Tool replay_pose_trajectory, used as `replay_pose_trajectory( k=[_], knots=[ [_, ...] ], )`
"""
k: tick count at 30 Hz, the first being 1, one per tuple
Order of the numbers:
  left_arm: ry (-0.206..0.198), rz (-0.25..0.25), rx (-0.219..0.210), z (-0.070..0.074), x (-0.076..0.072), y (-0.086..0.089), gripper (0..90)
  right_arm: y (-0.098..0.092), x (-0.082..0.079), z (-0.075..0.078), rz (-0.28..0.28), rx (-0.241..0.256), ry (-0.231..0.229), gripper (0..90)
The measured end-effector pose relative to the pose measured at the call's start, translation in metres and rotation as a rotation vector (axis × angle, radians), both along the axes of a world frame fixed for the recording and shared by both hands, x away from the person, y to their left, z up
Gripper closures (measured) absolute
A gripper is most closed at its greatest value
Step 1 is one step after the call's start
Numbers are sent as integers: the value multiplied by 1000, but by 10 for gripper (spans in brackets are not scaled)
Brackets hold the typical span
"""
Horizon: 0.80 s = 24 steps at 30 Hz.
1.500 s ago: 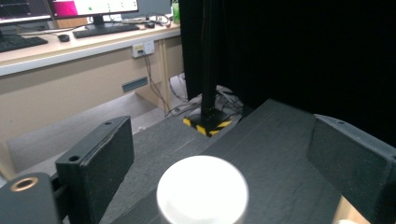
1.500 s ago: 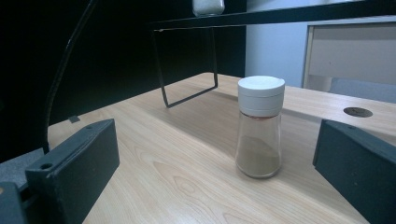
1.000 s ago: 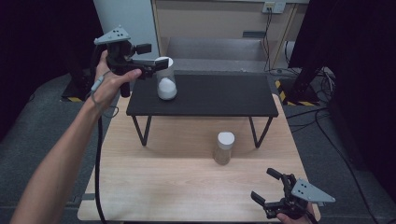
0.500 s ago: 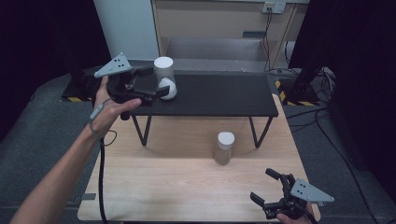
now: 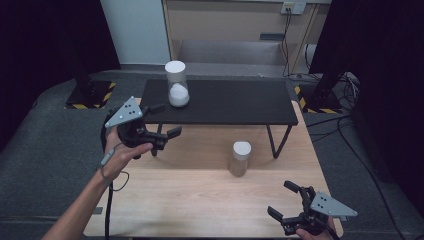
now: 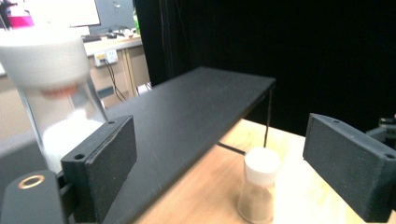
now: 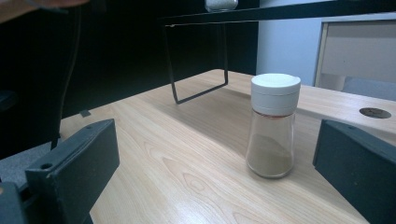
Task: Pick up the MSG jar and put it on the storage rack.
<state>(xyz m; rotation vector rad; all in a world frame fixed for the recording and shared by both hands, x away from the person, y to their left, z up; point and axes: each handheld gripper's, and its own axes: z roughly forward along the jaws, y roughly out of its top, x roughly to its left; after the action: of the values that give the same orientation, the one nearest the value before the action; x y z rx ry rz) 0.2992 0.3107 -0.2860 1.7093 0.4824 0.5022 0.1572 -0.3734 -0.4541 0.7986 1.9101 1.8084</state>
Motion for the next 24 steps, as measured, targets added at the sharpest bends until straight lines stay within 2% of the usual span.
replay_pose_trajectory(
  k=[3, 5, 10, 13, 15, 24],
  knots=[
    [-3, 5, 16, -16, -9, 2, 83, 0, 0, 0, 2, -1, 0, 8],
    [4, -1, 6, -28, -13, 4, 81, 0, 0, 0, 1, -1, 1, 8],
    [15, 4, 15, -52, -26, 8, 72, 0, 0, 0, 3, -2, 1, 8],
    [26, 7, 2, -66, -34, 11, 71, 0, 0, 0, 4, -3, 0, 8],
    [22, 15, 12, -73, -39, 11, 71, 0, 0, 0, 3, -3, 2, 8],
    [31, 14, 4, -95, -60, 14, 65, 1, 0, 1, 5, -6, -1, 8]
  ],
)
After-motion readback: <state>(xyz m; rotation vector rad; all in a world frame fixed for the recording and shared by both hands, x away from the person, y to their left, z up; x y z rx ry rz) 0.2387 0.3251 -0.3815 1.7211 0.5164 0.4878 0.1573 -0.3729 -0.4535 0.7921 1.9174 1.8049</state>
